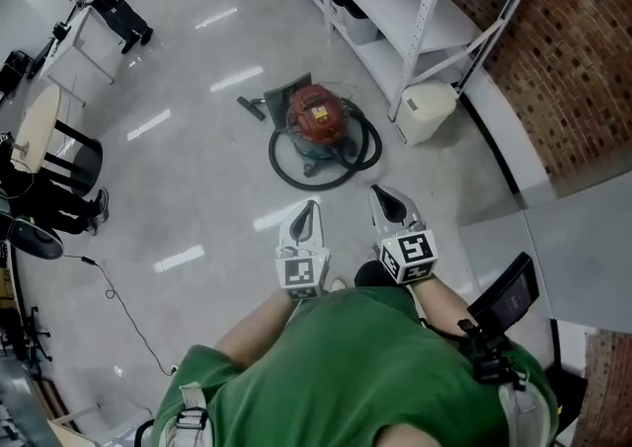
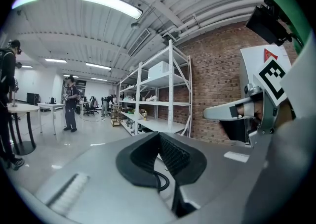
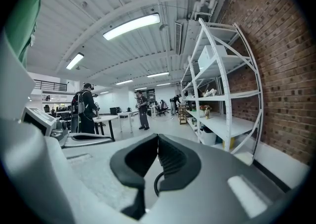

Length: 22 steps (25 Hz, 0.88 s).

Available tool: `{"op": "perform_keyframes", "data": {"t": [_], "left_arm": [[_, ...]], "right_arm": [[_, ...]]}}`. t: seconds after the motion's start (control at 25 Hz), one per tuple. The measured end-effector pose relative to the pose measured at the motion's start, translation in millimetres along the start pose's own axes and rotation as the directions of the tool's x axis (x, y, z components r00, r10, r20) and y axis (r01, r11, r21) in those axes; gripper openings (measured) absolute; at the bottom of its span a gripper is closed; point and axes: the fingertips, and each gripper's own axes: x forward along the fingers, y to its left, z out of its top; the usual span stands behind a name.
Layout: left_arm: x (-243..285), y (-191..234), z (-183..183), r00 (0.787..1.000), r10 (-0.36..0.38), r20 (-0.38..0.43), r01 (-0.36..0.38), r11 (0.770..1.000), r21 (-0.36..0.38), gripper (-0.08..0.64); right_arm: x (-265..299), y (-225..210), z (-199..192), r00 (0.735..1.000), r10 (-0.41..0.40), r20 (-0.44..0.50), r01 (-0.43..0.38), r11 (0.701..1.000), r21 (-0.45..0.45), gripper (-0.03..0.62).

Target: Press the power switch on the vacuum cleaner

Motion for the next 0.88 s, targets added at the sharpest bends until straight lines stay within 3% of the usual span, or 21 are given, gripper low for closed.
{"op": "perform_keyframes", "data": {"t": [0.2, 0.4, 0.88], "left_arm": [[21, 8, -2, 0.999, 0.026, -0.023, -0.026, 0.999, -0.019, 0.008], [57, 20, -12, 0.996, 0.079, -0.044, -0.079, 0.997, 0.009, 0.008], [171, 35, -13, 0.980, 0.159, -0.118, -0.158, 0.987, 0.012, 0.008]], "right_arm": [[24, -19, 1, 1.000, 0.022, -0.010, -0.022, 1.000, 0.002, 0.003], [59, -44, 3, 0.998, 0.064, -0.012, -0.064, 0.998, 0.003, 0.003], [156, -116, 5, 0.985, 0.156, -0.077, -0.153, 0.987, 0.040, 0.003]]}}
